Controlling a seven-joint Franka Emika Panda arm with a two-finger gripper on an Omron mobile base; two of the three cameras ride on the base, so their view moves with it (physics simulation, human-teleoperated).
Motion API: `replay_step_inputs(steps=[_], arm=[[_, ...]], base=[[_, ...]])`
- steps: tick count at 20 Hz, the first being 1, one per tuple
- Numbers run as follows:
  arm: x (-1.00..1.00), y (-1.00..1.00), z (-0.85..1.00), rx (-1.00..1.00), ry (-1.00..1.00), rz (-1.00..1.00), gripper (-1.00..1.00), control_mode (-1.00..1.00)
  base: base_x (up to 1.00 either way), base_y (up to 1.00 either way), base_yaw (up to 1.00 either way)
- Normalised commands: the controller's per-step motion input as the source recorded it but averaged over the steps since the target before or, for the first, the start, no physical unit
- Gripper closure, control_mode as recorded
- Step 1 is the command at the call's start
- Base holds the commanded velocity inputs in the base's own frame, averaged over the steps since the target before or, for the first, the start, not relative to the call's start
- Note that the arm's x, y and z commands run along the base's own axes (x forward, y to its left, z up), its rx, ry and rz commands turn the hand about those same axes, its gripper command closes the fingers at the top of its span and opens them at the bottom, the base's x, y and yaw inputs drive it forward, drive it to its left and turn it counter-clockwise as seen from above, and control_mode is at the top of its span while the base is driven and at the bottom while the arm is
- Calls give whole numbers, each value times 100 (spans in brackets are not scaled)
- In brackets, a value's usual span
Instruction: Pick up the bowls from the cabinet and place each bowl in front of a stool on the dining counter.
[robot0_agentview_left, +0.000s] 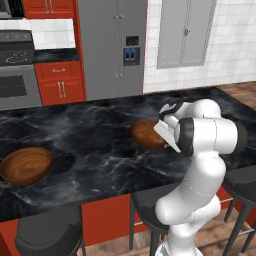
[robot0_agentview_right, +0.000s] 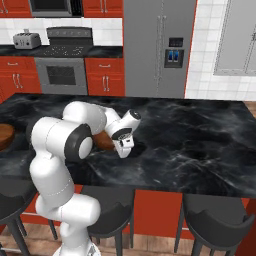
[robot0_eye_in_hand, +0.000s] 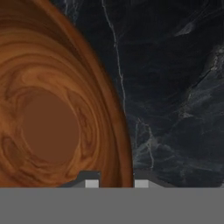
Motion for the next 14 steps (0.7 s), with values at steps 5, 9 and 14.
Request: replay_step_inputs(steps=[5, 9, 14], arm=[[-15, 0, 0, 0, 2, 0, 100, -100], [-36, 0, 0, 0, 1, 0, 100, -100], [-17, 0, 0, 0, 0, 0, 100, -100]], base=[[0, 0, 0], [0, 0, 0], [0, 0, 0]])
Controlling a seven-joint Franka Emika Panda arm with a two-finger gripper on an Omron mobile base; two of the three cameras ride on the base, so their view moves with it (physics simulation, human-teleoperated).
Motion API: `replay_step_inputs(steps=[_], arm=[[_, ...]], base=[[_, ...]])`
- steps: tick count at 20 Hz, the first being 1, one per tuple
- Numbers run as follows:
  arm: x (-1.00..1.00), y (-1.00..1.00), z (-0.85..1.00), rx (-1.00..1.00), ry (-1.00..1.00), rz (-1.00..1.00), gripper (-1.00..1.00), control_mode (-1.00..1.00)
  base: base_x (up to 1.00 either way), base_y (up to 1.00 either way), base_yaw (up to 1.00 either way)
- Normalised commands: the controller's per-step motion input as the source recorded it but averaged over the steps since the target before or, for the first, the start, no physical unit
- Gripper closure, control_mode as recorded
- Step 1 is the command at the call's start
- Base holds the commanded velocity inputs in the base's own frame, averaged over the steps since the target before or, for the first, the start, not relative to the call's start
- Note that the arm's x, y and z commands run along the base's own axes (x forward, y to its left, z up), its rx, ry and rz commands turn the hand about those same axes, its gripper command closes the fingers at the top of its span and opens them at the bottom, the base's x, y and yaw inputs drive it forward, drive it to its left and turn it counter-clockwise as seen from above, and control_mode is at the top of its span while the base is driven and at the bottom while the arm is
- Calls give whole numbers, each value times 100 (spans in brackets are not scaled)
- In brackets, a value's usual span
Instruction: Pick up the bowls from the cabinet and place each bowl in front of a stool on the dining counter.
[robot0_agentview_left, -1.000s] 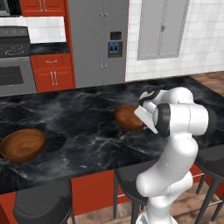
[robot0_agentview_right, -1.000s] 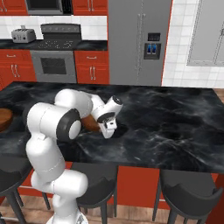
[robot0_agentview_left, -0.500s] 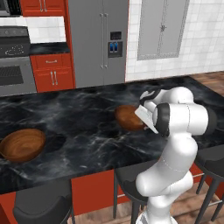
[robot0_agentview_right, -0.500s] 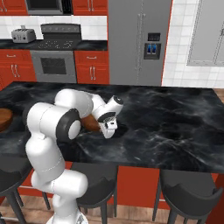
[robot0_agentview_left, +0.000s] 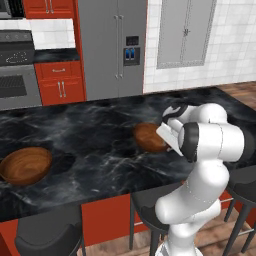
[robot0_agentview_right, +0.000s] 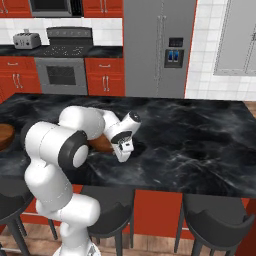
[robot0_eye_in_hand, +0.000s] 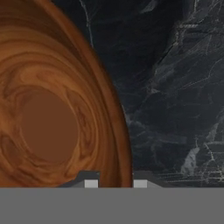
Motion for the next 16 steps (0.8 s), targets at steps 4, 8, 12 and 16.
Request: replay_step_inputs(steps=[4, 8, 12, 16], arm=[[0, 0, 0, 0, 0, 0, 100, -100], [0, 0, 0, 0, 0, 0, 100, -100], [0, 0, 0, 0, 0, 0, -100, -100], [0, 0, 0, 0, 0, 0, -100, -100]], base=[[0, 0, 0], [0, 0, 0], [0, 0, 0], [0, 0, 0]])
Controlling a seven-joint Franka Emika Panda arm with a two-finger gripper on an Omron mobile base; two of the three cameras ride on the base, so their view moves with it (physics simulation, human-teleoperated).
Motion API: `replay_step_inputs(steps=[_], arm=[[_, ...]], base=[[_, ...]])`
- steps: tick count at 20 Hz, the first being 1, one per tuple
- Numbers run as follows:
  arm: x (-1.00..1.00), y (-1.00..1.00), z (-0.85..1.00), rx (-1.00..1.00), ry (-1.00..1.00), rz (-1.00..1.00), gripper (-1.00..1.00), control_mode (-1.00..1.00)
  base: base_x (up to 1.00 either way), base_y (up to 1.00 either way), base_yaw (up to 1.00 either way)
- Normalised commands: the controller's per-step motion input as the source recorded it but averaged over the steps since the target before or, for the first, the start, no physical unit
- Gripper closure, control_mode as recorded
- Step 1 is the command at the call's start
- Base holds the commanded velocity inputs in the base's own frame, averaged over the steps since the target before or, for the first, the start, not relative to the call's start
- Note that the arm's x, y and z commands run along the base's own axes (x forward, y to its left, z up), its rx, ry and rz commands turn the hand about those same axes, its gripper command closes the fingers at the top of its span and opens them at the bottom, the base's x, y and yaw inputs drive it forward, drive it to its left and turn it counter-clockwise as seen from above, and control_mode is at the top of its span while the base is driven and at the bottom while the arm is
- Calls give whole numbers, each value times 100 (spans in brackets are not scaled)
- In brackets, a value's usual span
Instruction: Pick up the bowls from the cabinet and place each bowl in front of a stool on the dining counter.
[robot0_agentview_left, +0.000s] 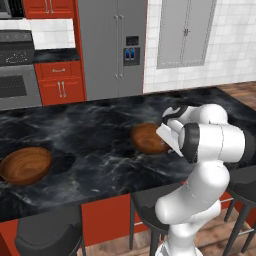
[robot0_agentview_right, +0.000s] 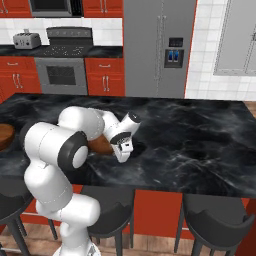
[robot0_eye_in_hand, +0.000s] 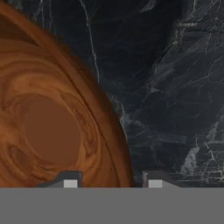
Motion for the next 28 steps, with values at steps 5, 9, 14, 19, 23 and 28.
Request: replay_step_inputs(steps=[5, 9, 14, 19, 23, 28], arm=[[2, -1, 0, 0, 0, 0, -100, -100], [-1, 1, 0, 0, 0, 0, -100, -100], [-16, 0, 67, -2, -5, 1, -100, -100], [-30, 0, 100, -7, -1, 3, -100, -100], [-92, 3, 98, -15, -3, 9, -100, -100], [-100, 19, 68, -27, -10, 18, -100, -100]], base=[[0, 0, 0], [0, 0, 0], [0, 0, 0], [0, 0, 0], [0, 0, 0], [0, 0, 0]])
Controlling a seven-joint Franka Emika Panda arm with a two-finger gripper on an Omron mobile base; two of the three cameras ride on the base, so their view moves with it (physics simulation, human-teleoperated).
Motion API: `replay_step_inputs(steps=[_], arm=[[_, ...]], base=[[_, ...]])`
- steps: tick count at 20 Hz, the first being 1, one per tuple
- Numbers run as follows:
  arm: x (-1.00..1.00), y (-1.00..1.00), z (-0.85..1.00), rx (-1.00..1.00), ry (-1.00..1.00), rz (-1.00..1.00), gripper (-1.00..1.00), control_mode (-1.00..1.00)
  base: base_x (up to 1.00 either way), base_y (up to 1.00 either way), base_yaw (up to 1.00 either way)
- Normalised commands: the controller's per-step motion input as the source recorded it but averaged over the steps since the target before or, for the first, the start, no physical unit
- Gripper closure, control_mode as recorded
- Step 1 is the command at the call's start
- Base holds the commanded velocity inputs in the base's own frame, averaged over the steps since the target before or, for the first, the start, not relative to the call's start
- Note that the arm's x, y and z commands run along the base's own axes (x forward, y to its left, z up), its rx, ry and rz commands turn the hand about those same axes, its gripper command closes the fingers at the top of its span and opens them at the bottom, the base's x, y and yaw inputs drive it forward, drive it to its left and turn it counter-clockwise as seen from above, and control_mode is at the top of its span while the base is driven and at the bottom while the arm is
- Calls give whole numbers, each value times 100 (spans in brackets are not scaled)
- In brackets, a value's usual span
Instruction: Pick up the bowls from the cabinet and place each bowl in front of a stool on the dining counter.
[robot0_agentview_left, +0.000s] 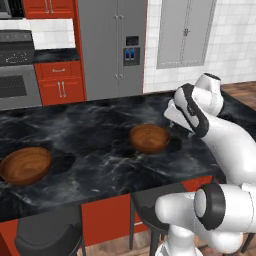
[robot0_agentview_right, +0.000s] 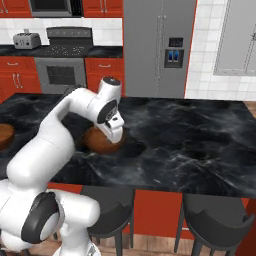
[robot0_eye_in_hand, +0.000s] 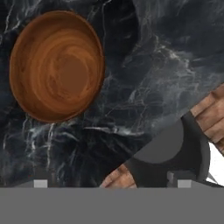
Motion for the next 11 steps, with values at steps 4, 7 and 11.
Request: replay_step_inputs(steps=[4, 7, 11], arm=[[-100, 46, 39, -31, -21, 22, -100, -100], [-100, 49, 39, -25, -22, 22, -100, -100], [-100, 20, 58, -14, -24, 18, -100, -100]], base=[[0, 0, 0], [0, 0, 0], [0, 0, 0]])
